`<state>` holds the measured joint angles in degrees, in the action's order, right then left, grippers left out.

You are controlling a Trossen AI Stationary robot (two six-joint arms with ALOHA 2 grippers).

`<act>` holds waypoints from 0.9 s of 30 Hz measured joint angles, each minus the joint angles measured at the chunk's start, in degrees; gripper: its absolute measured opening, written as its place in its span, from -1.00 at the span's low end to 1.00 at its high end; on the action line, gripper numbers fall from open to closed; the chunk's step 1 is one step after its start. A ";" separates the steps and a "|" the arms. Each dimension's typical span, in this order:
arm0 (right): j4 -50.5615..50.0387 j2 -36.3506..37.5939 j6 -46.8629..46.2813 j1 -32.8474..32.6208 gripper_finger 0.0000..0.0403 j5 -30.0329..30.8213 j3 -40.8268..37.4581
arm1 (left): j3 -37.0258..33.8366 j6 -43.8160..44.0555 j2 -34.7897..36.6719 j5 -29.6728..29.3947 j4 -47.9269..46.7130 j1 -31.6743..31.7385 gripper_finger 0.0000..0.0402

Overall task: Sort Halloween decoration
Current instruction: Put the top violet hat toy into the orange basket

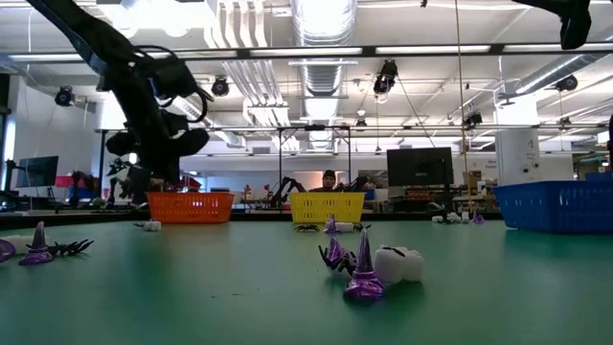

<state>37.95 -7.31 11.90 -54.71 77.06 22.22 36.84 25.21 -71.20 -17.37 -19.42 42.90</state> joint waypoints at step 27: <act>-0.09 0.00 0.04 -0.01 -0.21 0.00 0.00 | 12.92 -6.76 -16.53 3.02 -2.07 0.31 -1.00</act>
<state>37.87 -7.31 11.94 -54.72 77.06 22.22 49.76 18.45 -87.73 -14.35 -21.50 43.21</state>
